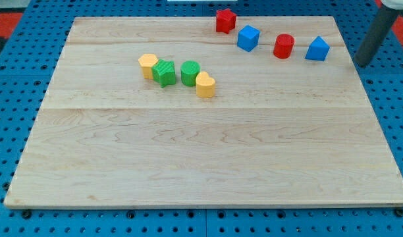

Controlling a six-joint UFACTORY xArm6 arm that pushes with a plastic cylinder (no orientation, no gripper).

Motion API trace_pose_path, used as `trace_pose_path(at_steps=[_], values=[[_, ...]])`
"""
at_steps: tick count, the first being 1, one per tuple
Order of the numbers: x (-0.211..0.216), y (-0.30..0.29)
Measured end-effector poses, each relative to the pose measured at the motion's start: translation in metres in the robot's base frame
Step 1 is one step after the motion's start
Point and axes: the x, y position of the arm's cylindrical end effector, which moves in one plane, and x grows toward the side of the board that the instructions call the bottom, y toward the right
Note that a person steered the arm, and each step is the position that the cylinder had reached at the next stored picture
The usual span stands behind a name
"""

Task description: Push the blue blocks into the red circle

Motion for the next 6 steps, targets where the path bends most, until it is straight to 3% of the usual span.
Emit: trace_pose_path(at_steps=[1, 3, 4, 5, 6], values=[[-0.027, -0.046], [-0.035, -0.138], [-0.088, -0.101], [-0.108, -0.18], [-0.09, -0.225]])
